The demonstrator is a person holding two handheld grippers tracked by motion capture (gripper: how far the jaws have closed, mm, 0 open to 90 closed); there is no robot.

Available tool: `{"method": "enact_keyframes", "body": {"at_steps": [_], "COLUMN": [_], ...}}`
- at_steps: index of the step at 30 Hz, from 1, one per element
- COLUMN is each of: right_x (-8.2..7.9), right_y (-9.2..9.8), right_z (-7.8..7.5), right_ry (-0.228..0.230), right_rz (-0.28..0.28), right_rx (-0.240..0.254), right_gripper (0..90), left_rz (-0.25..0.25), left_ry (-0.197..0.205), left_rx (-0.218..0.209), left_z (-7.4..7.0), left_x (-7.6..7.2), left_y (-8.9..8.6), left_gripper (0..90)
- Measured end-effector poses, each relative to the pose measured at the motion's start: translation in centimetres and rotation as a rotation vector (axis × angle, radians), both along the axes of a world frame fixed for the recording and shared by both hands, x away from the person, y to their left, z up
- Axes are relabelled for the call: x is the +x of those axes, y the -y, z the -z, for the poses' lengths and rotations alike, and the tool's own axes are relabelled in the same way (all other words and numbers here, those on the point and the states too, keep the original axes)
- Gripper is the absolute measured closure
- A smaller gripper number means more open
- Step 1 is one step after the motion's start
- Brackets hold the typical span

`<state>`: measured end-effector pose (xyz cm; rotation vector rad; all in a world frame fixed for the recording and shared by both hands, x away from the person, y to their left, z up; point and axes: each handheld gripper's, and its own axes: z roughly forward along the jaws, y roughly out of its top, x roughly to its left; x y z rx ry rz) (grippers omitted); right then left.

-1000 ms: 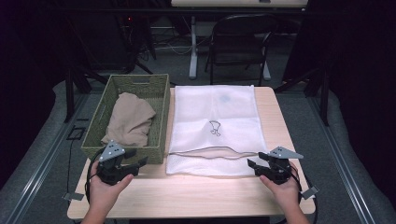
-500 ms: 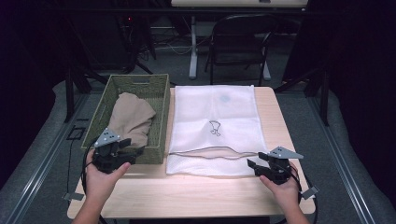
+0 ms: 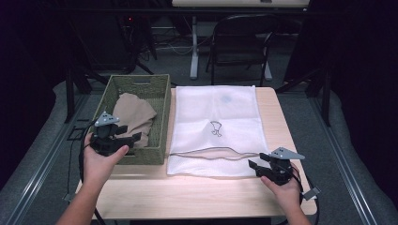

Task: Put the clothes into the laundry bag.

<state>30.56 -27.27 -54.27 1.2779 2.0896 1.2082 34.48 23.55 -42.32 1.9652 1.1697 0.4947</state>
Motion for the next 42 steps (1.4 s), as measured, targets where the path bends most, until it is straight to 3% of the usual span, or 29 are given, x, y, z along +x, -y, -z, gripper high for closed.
{"method": "enact_keyframes", "body": {"at_steps": [11,16,26,32,36,42], "right_x": [0.0,0.0,0.1,0.1,0.1,0.1], "right_y": [0.0,0.1,0.1,0.1,0.2,0.2], "right_z": [0.0,0.0,0.0,0.0,0.1,0.1], "right_ry": [-0.002,-0.004,-0.004,-0.005,-0.004,-0.006], "right_rz": [0.003,0.000,0.001,0.001,0.006,0.002], "right_rx": [0.003,0.006,0.002,0.001,0.006,0.004], "right_gripper": [40.6,40.6,40.5,40.4,40.3,40.3], "left_rz": [-0.025,-0.012,-0.040,-0.060,-0.066,-0.097], "left_ry": [-0.022,-0.045,-0.033,-0.055,-0.069,-0.108], "left_rx": [0.058,0.071,0.069,0.077,0.040,0.068], "left_z": [-0.9,-1.1,-1.6,-1.9,-2.0,-2.1], "left_x": [2.6,3.4,5.2,6.7,7.7,9.1], "left_y": [0.7,0.8,0.6,0.3,0.2,0.2], "left_gripper": [40.7,43.6,45.6,45.6,44.8,40.8]}}
